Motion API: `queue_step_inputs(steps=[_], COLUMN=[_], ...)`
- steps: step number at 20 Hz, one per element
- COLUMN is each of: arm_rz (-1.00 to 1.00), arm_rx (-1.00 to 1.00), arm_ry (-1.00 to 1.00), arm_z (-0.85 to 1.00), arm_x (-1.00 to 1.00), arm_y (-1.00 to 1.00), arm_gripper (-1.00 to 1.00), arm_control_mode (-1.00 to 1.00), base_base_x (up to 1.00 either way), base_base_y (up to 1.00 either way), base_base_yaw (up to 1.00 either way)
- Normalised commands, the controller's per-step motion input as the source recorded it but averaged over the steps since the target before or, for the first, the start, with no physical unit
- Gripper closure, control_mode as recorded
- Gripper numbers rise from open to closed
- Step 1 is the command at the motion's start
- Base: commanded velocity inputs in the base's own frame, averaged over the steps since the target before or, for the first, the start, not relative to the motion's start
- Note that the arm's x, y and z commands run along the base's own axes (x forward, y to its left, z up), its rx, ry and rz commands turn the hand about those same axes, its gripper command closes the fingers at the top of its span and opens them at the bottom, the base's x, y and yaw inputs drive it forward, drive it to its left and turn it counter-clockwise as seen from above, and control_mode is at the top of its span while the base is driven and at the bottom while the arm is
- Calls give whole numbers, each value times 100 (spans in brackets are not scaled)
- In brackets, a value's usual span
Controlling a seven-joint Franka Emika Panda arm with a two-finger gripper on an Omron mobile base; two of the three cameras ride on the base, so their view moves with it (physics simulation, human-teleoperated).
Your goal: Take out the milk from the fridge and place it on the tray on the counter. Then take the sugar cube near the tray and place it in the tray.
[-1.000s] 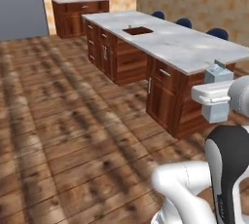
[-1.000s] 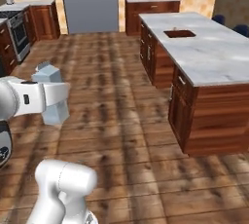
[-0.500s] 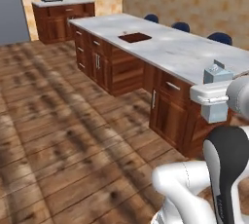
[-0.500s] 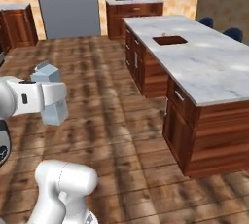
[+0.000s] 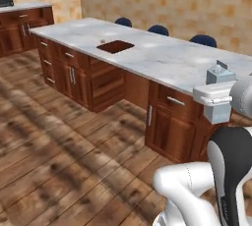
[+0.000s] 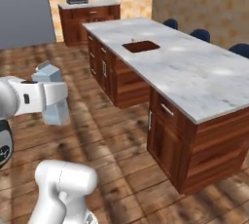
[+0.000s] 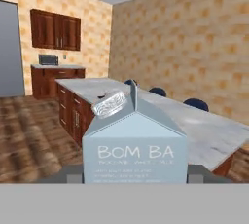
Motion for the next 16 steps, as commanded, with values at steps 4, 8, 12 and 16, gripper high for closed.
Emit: queue_step_inputs(steps=[4, 8, 12, 16], arm_rz=[0, 0, 0, 0], arm_rx=[0, 0, 0, 0], arm_ry=[0, 0, 0, 0], arm_z=[0, 0, 0, 0], arm_x=[0, 0, 0, 0], arm_y=[0, 0, 0, 0], arm_gripper=[100, 100, 100, 100], arm_control_mode=[100, 100, 100, 100], base_base_x=[100, 100, 100, 100], base_base_y=[83, 95, 99, 100], base_base_yaw=[-59, -55, -45, -30])
